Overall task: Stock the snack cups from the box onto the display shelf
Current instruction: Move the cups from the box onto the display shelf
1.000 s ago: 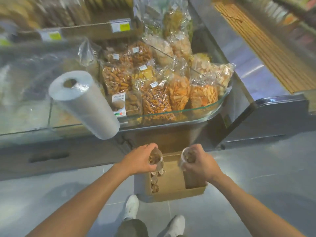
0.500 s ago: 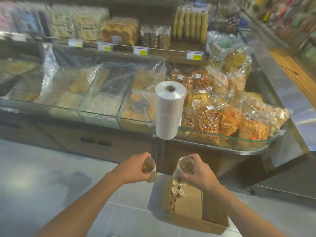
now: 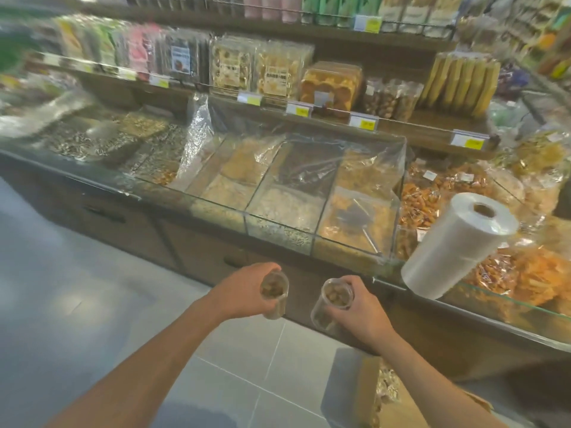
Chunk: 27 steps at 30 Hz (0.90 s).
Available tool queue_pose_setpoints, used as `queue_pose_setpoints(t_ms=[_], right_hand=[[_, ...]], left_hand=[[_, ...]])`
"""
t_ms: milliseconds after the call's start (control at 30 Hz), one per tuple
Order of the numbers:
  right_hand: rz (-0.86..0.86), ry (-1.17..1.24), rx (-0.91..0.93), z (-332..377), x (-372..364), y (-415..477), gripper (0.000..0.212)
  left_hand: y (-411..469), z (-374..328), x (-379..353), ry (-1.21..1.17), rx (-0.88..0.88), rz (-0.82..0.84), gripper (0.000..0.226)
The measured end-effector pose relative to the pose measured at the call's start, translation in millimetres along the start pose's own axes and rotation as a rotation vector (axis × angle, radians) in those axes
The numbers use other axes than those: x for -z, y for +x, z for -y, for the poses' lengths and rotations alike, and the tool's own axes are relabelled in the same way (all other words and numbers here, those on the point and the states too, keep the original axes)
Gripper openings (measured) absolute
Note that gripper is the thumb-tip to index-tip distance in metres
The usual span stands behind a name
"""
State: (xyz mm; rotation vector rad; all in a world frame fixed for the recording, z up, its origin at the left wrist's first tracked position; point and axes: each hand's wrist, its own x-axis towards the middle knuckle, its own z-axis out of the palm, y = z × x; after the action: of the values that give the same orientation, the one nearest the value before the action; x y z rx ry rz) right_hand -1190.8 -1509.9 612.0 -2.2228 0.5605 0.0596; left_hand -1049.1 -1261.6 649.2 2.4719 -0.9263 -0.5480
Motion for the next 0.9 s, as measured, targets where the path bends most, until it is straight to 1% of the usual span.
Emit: queue_pose_setpoints(t_ms=[133,167,300,400,467,533,600,767,900], right_hand=[[-0.001,-0.006,0.047,40,-16,41,0.063],[0.001,-0.006,0.061,49,-18,52,0.063],[-0.002,0.011,0.122,79,-18,99,0.059],[-0.026,0.025,0.158,98,-10,143,0.065],[-0.040,0.050,0.175,109,-2,176,0.070],[-0.052,0.070,0.188,121,10,209,0.072],[-0.046,0.072,0.196,136,25,239,0.070],[-0.063,0.057,0.190,157,63,309,0.065],[-0.110,0.038,0.158,168,94,347,0.060]], left_hand=[[7,25,33,-0.046,0.038,-0.043,0.072],[11,29,41,-0.056,0.045,-0.053,0.071],[41,45,74,-0.096,0.041,-0.079,0.057],[74,54,101,-0.108,0.037,-0.106,0.056],[99,58,120,-0.118,0.028,-0.132,0.056],[126,61,138,-0.134,0.035,-0.156,0.056],[152,61,156,-0.146,0.042,-0.184,0.056],[221,51,189,-0.114,-0.002,-0.192,0.059],[275,43,211,-0.128,-0.054,-0.198,0.052]])
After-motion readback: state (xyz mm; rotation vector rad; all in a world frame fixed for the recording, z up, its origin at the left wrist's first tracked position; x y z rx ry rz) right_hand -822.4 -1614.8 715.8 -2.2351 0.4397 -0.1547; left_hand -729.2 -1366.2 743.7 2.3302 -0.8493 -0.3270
